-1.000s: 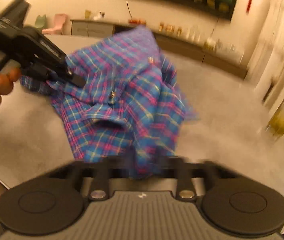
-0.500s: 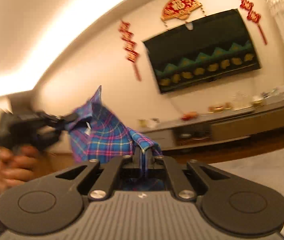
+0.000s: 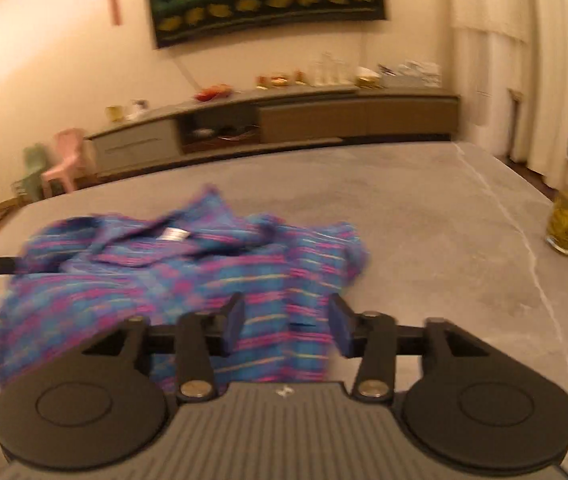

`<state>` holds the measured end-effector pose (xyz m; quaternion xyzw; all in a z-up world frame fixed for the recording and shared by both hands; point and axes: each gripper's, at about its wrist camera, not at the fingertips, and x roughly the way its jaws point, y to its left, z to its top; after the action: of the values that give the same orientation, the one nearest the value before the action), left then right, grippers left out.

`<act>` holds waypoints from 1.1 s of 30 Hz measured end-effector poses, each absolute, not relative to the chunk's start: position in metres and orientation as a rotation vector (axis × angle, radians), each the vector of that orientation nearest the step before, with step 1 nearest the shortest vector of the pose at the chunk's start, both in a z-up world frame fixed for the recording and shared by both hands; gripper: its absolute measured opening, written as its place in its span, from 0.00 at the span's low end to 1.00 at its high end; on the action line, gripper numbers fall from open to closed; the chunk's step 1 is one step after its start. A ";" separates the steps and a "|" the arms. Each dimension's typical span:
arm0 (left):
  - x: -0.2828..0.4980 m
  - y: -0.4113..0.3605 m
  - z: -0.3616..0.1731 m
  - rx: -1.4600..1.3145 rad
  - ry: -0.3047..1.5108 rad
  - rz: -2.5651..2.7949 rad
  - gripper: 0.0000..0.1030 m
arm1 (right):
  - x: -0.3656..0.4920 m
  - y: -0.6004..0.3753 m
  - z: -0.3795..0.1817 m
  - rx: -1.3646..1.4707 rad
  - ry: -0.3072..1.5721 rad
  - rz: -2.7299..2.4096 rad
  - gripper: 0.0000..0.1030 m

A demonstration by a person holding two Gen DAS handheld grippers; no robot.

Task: Fold clothes

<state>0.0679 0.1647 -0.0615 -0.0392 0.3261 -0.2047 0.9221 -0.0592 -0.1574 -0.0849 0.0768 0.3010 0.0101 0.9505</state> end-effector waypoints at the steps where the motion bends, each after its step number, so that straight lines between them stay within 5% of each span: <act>1: 0.071 0.162 -0.063 -0.037 0.665 -0.428 0.45 | -0.057 -0.150 -0.075 0.161 0.593 0.044 0.59; 5: 0.095 0.116 -0.057 0.119 0.600 -0.451 0.60 | -0.037 -0.111 -0.048 0.134 0.543 0.145 0.85; 10: 0.152 0.077 -0.081 0.139 0.691 -0.522 0.59 | -0.010 -0.049 -0.061 -0.020 0.584 0.251 0.84; 11: 0.162 0.071 -0.089 0.129 0.734 -0.549 0.37 | -0.006 -0.041 -0.069 -0.055 0.607 0.244 0.69; 12: 0.169 0.067 -0.098 0.122 0.770 -0.556 0.11 | -0.001 -0.037 -0.078 -0.100 0.635 0.236 0.15; 13: 0.175 0.067 -0.104 0.113 0.802 -0.539 0.00 | 0.002 -0.036 -0.086 -0.158 0.669 0.214 0.02; 15: 0.168 0.080 -0.094 0.066 0.750 -0.523 0.00 | -0.005 -0.048 -0.085 -0.188 0.674 0.187 0.02; 25: 0.104 0.173 -0.036 -0.202 0.643 -0.535 0.00 | -0.035 -0.168 -0.081 -0.268 0.756 -0.227 0.05; 28: 0.092 0.172 -0.044 -0.158 0.648 -0.519 0.00 | -0.042 -0.154 -0.062 -0.266 0.685 -0.177 0.17; 30: 0.083 0.176 -0.042 -0.166 0.645 -0.521 0.00 | -0.054 -0.132 -0.043 -0.295 0.597 -0.085 0.39; 33: 0.075 0.180 -0.041 -0.170 0.632 -0.522 0.00 | -0.077 -0.083 -0.029 -0.499 0.479 0.130 0.57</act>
<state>0.0748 0.1797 -0.0408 -0.0823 0.3070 -0.2534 0.9136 -0.0771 -0.0825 -0.0293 -0.2442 0.2345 0.0635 0.9388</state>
